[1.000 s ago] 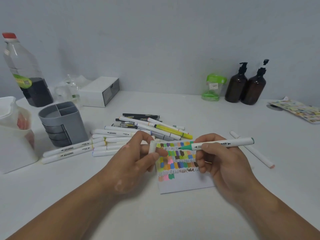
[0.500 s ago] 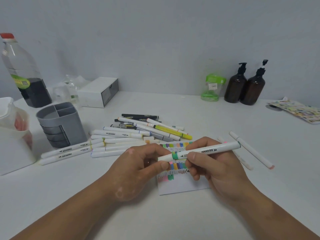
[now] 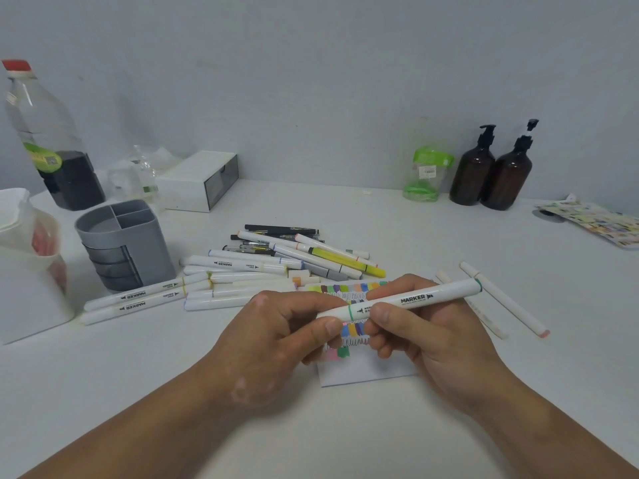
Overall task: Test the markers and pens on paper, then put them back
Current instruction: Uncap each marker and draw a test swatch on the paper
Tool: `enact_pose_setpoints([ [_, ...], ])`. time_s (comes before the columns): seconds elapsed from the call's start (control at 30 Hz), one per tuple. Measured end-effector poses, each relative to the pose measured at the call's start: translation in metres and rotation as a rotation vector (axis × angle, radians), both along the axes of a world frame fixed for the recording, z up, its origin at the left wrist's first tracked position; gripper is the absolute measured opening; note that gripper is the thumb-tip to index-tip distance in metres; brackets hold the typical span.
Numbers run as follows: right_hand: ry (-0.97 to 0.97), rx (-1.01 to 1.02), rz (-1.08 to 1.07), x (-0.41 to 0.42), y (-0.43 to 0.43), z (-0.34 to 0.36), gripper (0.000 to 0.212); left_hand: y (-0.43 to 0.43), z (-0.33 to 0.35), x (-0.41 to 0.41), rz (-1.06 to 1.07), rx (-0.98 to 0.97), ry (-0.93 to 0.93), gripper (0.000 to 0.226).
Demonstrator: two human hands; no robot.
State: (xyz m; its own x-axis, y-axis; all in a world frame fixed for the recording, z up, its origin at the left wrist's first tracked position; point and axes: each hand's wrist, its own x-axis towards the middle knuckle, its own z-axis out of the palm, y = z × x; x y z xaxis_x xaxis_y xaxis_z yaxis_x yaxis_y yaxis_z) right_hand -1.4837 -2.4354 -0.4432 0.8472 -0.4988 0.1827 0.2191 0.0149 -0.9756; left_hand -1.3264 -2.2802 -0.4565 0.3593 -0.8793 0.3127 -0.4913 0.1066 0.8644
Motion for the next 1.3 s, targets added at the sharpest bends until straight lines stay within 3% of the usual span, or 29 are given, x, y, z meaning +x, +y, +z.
enact_pose_setpoints([
  [0.27, 0.056, -0.085, 0.022, -0.008, -0.02, 0.012, 0.027, -0.003, -0.001, 0.025, 0.165, 0.012, -0.098, 0.024],
  [0.4, 0.209, -0.373, -0.046, -0.009, -0.018, 0.009, 0.007, -0.002, -0.002, 0.024, 0.209, 0.026, -0.264, 0.024],
  [0.47, 0.303, -0.52, -0.056, -0.011, -0.016, 0.008, 0.014, -0.002, -0.003, 0.022, 0.187, 0.02, -0.328, 0.022],
  [0.67, 0.505, -0.836, -0.109, -0.008, -0.009, 0.006, 0.005, -0.004, -0.002, 0.023, 0.197, 0.086, -0.34, 0.024],
  [0.73, 0.528, -0.859, -0.182, -0.009, -0.014, 0.007, 0.008, -0.002, -0.001, 0.027, 0.24, 0.086, -0.386, 0.023],
  [0.9, 0.65, -0.773, -0.652, -0.028, -0.067, 0.011, 0.014, 0.006, -0.001, 0.057, 0.598, 0.144, -0.456, 0.015],
  [1.1, 0.867, -0.775, -0.725, -0.034, -0.089, -0.005, 0.011, 0.008, -0.007, 0.065, 0.679, 0.322, -0.508, 0.012],
  [1.3, 0.918, -0.753, -0.821, -0.036, -0.102, -0.013, 0.023, 0.009, -0.007, 0.062, 0.637, 0.383, -0.555, 0.012],
])
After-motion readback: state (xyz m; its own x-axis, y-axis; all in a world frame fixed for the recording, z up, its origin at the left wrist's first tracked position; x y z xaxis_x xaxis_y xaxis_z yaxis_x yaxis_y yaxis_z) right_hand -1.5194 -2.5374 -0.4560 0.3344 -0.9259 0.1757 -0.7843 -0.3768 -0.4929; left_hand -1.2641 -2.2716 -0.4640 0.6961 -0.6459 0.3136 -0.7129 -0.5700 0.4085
